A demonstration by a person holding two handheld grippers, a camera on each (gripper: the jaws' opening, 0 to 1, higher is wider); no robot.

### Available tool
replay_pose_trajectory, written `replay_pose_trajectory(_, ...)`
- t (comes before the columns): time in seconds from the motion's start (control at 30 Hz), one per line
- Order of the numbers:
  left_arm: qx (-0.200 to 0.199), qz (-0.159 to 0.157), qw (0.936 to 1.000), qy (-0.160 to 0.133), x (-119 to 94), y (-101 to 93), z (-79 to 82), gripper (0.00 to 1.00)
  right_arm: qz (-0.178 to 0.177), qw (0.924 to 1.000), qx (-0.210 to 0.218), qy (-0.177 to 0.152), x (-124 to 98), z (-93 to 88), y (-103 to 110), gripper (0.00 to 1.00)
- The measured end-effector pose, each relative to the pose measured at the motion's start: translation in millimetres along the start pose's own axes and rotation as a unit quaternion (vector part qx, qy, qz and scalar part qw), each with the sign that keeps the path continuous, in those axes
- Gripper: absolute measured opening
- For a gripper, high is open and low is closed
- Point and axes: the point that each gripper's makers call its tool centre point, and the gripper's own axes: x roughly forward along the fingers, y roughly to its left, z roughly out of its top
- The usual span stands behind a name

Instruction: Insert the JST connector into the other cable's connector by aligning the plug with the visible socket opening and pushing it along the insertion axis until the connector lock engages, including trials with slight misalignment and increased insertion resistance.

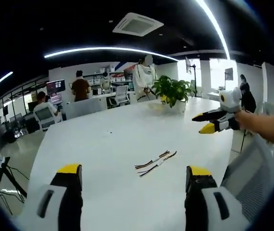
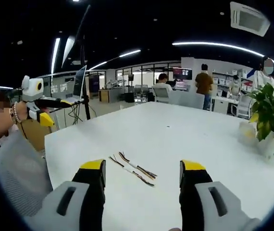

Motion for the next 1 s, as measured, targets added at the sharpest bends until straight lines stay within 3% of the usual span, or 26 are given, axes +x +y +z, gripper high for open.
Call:
replay_pose_trajectory(0.13,0.012,0.004,0.9999,0.007,-13.0,-4.0,-7.5,0.88,0.003,1.0000,0.005,-0.003,-15.5,-1.2,1.6,0.60)
replay_pose_trajectory(0.3,0.007,0.005,0.9998,0.015,-26.0,-11.3,-19.7,0.87,0.002,0.9998,-0.008,0.019,-30.5,-14.3,6.4,0.58)
replay_pose_trajectory(0.4,0.009,0.028,0.9993,0.025,-33.3,-11.5,-32.0,0.86,0.000,0.9994,-0.012,0.033,-35.9,-24.1,11.7,0.58)
replay_pose_trajectory(0.63,0.007,0.032,0.9979,0.057,-44.1,-17.9,-58.2,0.86,0.015,0.9976,-0.013,0.067,-43.9,-50.0,30.4,0.58)
replay_pose_trajectory(0.87,-0.020,0.039,0.9976,0.053,-53.8,-18.5,-68.6,0.86,0.029,0.9962,0.006,0.082,-55.5,-66.3,44.4,0.58)
replay_pose_trajectory(1.0,-0.025,0.039,0.9959,0.078,-54.9,-17.6,-82.6,0.86,0.030,0.9949,0.006,0.097,-57.8,-76.2,48.2,0.57)
